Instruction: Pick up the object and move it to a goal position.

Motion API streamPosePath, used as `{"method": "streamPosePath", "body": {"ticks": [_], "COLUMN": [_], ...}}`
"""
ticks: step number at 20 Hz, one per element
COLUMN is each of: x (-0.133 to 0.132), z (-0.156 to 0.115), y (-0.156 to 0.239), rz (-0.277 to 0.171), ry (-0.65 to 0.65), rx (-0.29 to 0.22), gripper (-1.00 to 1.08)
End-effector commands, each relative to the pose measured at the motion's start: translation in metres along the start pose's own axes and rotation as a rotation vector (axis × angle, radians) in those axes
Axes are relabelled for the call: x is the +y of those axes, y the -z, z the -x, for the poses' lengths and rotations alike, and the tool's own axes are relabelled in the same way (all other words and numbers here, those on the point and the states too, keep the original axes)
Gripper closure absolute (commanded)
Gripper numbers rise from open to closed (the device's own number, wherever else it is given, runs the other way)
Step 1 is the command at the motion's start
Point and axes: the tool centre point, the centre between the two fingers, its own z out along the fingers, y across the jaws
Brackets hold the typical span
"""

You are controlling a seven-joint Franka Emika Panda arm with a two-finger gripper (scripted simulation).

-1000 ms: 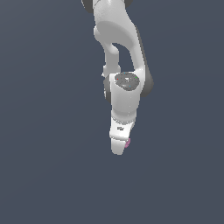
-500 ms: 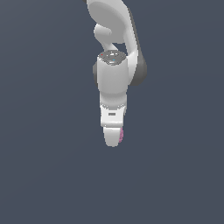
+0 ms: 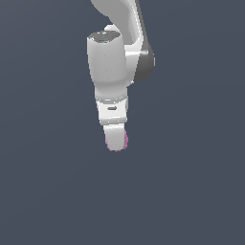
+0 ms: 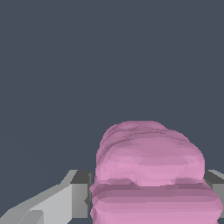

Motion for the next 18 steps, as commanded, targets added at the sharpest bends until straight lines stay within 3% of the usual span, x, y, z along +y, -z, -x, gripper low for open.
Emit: {"method": "streamPosePath", "body": {"ticks": [1, 18], "x": [0.003, 0.023], "z": [0.006, 0.048], "y": [0.012, 0.087], "rz": [0.016, 0.119], "ry": [0.039, 0.284], "rx": [0.007, 0.06], "gripper": [1.08, 1.08]}}
